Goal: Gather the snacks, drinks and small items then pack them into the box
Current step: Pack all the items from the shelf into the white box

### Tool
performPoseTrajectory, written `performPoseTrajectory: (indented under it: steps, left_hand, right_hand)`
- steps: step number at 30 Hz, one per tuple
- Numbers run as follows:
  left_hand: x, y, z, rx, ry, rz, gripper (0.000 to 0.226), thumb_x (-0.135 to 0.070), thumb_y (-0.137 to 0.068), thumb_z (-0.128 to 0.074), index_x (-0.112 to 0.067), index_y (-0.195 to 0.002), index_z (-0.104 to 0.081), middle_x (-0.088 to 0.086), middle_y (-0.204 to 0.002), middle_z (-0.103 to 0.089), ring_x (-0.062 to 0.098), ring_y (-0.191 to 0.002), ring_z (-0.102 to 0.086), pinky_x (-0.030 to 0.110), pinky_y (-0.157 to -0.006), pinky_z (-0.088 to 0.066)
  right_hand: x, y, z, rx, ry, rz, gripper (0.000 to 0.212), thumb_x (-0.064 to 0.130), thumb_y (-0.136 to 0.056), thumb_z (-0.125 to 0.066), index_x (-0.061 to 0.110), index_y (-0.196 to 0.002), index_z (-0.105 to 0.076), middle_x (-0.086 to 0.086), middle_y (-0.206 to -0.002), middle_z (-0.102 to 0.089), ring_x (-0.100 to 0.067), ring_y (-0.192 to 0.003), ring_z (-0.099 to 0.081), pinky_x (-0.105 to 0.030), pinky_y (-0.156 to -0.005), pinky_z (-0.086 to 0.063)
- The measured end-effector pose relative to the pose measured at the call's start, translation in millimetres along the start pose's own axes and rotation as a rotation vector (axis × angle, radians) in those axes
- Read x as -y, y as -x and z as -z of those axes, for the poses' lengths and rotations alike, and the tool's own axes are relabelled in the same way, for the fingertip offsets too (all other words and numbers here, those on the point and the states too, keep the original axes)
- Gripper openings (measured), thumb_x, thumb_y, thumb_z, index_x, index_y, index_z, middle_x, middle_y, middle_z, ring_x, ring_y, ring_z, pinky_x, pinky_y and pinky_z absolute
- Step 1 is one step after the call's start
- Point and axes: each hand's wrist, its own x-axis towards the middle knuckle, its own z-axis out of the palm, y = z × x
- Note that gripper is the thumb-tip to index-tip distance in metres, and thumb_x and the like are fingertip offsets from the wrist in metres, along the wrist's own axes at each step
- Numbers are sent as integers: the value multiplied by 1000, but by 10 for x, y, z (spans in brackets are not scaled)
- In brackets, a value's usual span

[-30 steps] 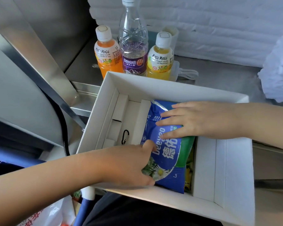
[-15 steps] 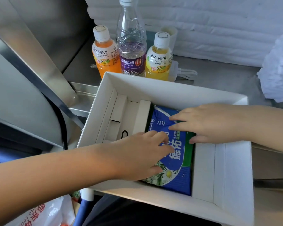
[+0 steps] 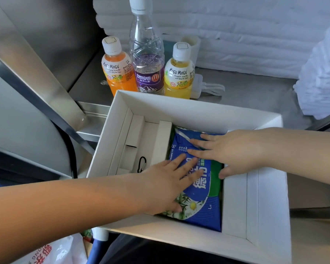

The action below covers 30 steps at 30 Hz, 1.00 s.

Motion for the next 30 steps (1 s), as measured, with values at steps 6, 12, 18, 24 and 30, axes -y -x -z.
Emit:
performPoseTrajectory:
  steps: [6,12,18,24,30]
  left_hand:
    - [39,-103,51,-25,-88,111,114,-70,-80,-48,-11,-142,27,17,-152,26,32,-141,18,40,-109,15]
    - [69,-183,74,22,-66,126,125,-74,-74,-53,-12,-139,32,20,-150,28,35,-141,17,41,-112,12]
    - [113,-216,162,13,-161,216,137,-84,-63,-52,-9,-137,35,22,-150,27,41,-138,23,50,-108,19]
    - [110,-313,251,84,-186,277,140,-80,-62,-59,-3,-141,26,25,-152,19,40,-141,14,55,-109,14]
    - [62,-377,330,123,-222,318,141,-77,-59,-65,-6,-144,22,27,-153,14,42,-141,7,57,-110,12]
  right_hand:
    - [-19,88,11,57,-13,-46,74,53,-95,-41,33,-150,4,-2,-159,11,-23,-145,-15,-37,-103,-39]
    - [45,42,-57,63,-14,-80,84,50,-94,-46,26,-150,13,-8,-158,14,-25,-146,-5,-40,-111,-32]
    - [79,60,-56,-1,-9,-152,74,62,-93,-35,23,-151,-11,-14,-158,-6,-26,-142,-23,-37,-114,-26]
    - [133,37,-129,47,-6,-196,86,62,-92,-37,13,-151,2,-19,-158,-2,-28,-144,-15,-39,-118,-12]
    - [214,37,-96,81,-18,-217,88,60,-92,-40,12,-151,6,-21,-157,2,-32,-144,-12,-41,-117,-16]
